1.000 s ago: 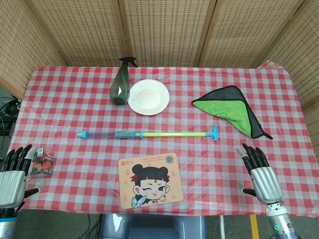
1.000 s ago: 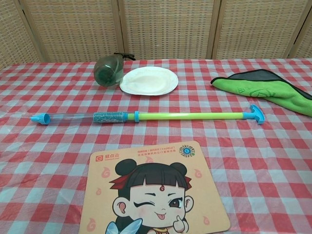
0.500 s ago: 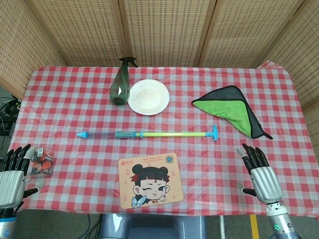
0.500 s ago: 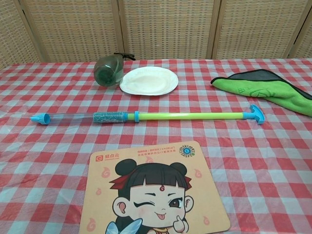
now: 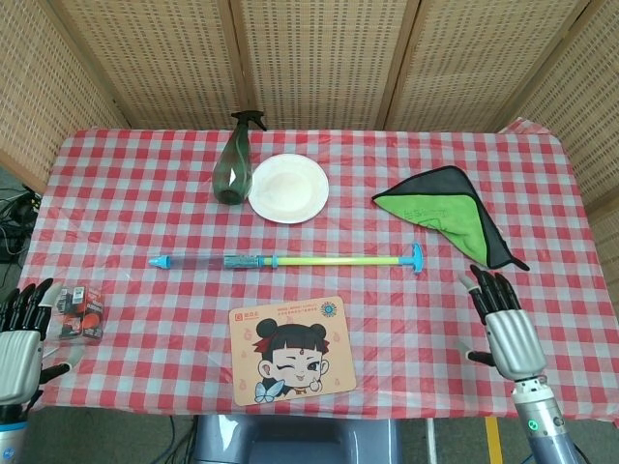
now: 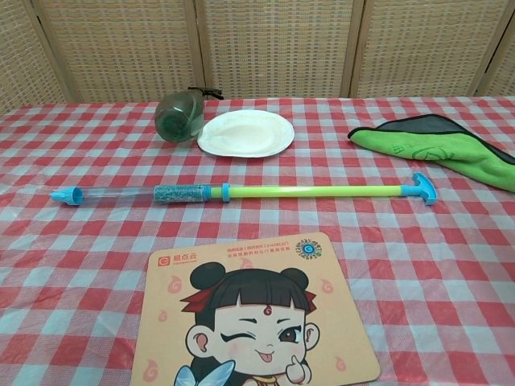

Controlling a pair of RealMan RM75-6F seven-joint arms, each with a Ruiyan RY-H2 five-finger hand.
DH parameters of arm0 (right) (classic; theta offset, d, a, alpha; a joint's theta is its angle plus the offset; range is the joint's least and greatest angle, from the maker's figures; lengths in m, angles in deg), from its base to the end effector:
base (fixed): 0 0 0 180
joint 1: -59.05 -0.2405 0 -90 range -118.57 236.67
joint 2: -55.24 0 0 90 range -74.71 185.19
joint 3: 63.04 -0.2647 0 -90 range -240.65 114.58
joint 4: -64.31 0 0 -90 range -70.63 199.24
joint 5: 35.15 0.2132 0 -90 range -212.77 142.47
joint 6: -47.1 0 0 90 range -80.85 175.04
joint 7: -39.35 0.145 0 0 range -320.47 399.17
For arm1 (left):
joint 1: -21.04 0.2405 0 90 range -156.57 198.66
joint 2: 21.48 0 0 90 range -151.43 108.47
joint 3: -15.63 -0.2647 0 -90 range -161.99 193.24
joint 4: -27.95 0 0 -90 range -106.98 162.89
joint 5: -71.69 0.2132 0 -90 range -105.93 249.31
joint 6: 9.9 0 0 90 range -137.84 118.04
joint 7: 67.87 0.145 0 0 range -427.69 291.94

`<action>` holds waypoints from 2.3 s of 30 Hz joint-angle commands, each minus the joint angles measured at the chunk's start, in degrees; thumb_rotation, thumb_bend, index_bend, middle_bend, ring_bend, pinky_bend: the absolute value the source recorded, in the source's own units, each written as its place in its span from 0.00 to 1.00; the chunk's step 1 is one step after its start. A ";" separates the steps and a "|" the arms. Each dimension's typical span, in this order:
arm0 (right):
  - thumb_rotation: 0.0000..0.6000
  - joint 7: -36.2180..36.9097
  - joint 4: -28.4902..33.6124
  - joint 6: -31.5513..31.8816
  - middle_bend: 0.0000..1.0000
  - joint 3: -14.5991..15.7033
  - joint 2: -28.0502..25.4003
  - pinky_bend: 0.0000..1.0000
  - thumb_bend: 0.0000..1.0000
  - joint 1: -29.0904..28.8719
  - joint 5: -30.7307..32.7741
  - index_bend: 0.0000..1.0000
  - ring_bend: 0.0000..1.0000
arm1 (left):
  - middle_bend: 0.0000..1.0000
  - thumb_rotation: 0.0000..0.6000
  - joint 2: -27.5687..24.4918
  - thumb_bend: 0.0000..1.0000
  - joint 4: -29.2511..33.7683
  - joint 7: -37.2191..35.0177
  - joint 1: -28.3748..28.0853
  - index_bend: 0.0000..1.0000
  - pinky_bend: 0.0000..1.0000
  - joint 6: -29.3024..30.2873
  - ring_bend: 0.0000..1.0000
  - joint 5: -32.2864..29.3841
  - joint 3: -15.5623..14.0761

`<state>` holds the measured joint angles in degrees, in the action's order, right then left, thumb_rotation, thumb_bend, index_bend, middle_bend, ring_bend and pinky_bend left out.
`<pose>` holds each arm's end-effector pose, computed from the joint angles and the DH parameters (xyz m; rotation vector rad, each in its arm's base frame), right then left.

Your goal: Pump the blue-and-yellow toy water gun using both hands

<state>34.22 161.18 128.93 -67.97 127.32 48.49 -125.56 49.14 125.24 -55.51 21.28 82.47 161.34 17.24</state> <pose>-0.2568 -0.2136 0.1048 1.4975 -0.9147 1.1133 -0.2932 0.1494 0.1298 -1.3269 -0.8466 -0.9176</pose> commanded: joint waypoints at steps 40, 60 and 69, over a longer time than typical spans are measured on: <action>1.00 -16.41 -25.45 -33.14 1.00 -11.56 19.08 0.68 0.48 -29.36 38.37 0.41 1.00 | 0.00 1.00 2.32 0.10 -3.03 0.94 -3.03 0.00 0.00 -5.76 0.00 -8.63 3.25; 1.00 -13.10 -34.73 -36.58 1.00 -10.32 23.87 0.68 0.48 -32.04 39.58 0.49 1.00 | 0.00 1.00 2.60 0.10 -3.49 1.29 -3.52 0.00 0.00 -6.20 0.00 -9.91 3.45; 1.00 -10.82 -39.16 -38.02 1.00 -10.23 25.81 0.68 0.48 -32.91 38.73 0.51 1.00 | 0.00 1.00 2.75 0.10 -3.74 1.40 -3.69 0.00 0.00 -6.20 0.00 -10.28 3.57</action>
<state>23.10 122.43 91.18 -78.22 152.85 15.76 -86.68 51.89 121.50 -54.12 17.60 76.27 151.06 20.80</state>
